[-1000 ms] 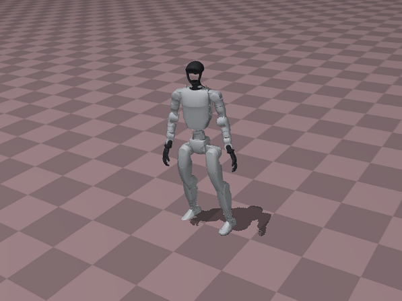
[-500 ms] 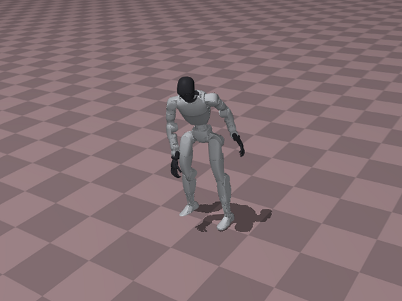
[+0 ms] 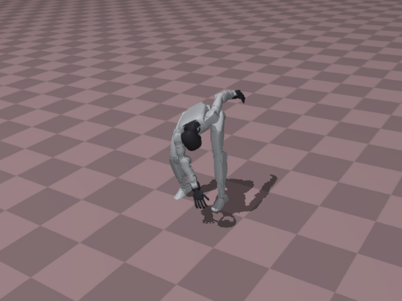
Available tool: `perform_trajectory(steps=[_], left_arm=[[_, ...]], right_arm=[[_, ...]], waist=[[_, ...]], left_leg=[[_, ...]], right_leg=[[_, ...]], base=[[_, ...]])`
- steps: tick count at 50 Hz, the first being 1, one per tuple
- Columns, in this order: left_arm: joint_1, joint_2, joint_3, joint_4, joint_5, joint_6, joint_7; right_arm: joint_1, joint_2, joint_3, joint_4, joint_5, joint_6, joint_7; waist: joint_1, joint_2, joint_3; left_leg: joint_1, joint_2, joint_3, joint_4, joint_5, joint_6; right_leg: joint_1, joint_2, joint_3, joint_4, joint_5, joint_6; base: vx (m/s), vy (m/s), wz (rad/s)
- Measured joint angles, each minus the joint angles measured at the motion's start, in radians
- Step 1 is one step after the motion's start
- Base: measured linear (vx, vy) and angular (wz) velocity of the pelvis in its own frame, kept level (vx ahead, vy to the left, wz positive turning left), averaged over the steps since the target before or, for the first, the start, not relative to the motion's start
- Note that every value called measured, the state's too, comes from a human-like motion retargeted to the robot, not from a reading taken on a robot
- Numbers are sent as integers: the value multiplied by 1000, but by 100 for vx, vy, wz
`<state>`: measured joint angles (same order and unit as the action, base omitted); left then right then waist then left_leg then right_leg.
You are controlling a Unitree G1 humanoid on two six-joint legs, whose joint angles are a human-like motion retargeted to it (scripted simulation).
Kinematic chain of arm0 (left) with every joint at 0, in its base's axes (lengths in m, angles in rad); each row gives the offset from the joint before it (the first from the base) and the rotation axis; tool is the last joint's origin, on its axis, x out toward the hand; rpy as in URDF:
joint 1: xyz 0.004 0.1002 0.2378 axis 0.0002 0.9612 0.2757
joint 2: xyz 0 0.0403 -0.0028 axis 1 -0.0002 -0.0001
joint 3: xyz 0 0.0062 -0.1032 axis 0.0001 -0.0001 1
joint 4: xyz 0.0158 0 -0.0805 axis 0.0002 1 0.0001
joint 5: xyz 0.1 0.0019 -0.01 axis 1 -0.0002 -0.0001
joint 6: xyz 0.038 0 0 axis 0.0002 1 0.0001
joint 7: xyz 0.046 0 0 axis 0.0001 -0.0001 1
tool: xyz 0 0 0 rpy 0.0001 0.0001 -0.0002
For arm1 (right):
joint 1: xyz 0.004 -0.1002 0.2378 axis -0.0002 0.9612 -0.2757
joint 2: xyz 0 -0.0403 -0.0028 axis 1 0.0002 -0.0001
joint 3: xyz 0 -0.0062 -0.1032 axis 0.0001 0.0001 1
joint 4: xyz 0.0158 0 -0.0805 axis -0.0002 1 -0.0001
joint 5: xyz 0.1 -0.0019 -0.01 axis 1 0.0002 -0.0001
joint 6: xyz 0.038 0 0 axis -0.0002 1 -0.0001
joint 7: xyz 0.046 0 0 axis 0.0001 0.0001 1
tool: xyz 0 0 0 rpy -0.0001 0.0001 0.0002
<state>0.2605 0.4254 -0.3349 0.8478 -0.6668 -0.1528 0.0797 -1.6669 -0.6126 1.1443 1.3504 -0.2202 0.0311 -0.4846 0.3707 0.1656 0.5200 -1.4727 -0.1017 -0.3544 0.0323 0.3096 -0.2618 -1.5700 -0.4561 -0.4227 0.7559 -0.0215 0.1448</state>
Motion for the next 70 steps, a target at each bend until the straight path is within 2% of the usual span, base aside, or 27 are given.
perform_trajectory(steps=[4, 10, 16, 19, 23, 29, 33, 39, 43, 51, 53, 54, 55, 62, 70], left_arm=[[2, -18, -5, 48, 22, 12, -14], [-5, -38, 43, 107, 70, 34, -45], [-36, -52, 129, 177, 166, 18, -12], [-70, -41, 156, 177, 124, 13, 75], [-121, -42, 199, 200, 166, 15, 116], [-143, -39, 232, 225, 228, 31, 148], [-152, -46, 246, 248, 242, 44, 176], [-192, -90, 244, 321, 272, 52, 216], [-242, -110, 200, 366, 303, 45, 217], [-303, -128, 128, 344, 282, 64, 179], [-278, -127, 116, 334, 258, 59, 161], [-273, -128, 103, 329, 234, 56, 166], [-275, -131, 86, 324, 203, 54, 180], [-252, -161, 68, 316, 278, 53, 162], [-226, -212, 230, 346, 320, 72, 199]], right_arm=[[4, -7, 4, 2, -10, 7, -12], [139, 37, -31, -49, -61, 21, -39], [392, 119, -51, -217, -159, 1, -54], [493, 200, -67, -269, -176, 14, -66], [668, 264, -158, -349, -158, -10, -47], [1020, 310, -336, -465, -7, -53, -4], [1229, 307, -447, -504, 110, -61, 41], [1438, 248, -584, -498, 111, -34, 153], [1520, 211, -683, -479, 93, -26, 226], [1634, 172, -801, -459, 195, 11, 337], [1686, 175, -809, -454, 215, -19, 359], [1702, 178, -807, -446, 227, -27, 351], [1712, 180, -805, -434, 242, -26, 333], [1792, 235, -830, -353, 229, -19, 297], [1813, 303, -892, -252, 223, 1, 263]], waist=[[9, 8, 0], [-11, -42, 0], [-63, -116, 0], [-72, -178, 0], [-102, -230, -1], [-132, -311, -126], [-160, -335, -216], [-243, -316, -339], [-289, -295, -392], [-384, -235, -470], [-426, -218, -514], [-437, -211, -524], [-441, -205, -524], [-453, -183, -552], [-389, -184, -558]], left_leg=[[4, 3, -16, -27, 12, 0], [61, 18, -3, 12, -15, 0], [241, 37, 18, 98, -85, 0], [424, 126, -5, -61, -16, 0], [621, 154, 32, -45, -67, 3], [880, 161, 138, 4, -177, 42], [1051, 159, 213, 30, -255, 63], [1282, 152, 299, 41, -346, 81], [1435, 152, 359, -10, -376, 79], [1634, 147, 456, -120, -389, 56], [1612, 158, 475, -59, -440, 89], [1627, 160, 473, -74, -434, 86], [1659, 159, 465, -120, -406, 70], [1688, 170, 481, -120, -415, 73], [1719, 180, 517, -120, -421, 75]], right_leg=[[0, -3, -15, 6, -8, -6], [67, 19, -6, 0, -12, -7], [299, 62, 1, -49, -20, 7], [462, 156, -5, -187, 13, 5], [683, 203, 16, -270, 15, 12], [971, 243, 100, -413, 28, 38], [1150, 252, 159, -490, 27, 59], [1387, 253, 221, -584, 16, 86], [1489, 251, 261, -598, -7, 113], [1644, 261, 344, -732, -2, 103], [1624, 264, 337, -682, -48, 74], [1631, 268, 342, -685, -52, 65], [1652, 274, 355, -708, -41, 64], [1666, 286, 367, -694, -57, 63], [1675, 300, 403, -691, -62, 58]], base=[[1, -2, 16], [-2, -7, -35], [2, -8, -73], [2, -22, -124], [13, -3, -82], [24, 8, -89], [29, 13, -90], [27, 13, -73], [22, 8, -77], [14, 4, -64], [12, 0, -9], [11, -3, -13], [9, -4, -23], [4, -3, -8], [3, -3, -20]])
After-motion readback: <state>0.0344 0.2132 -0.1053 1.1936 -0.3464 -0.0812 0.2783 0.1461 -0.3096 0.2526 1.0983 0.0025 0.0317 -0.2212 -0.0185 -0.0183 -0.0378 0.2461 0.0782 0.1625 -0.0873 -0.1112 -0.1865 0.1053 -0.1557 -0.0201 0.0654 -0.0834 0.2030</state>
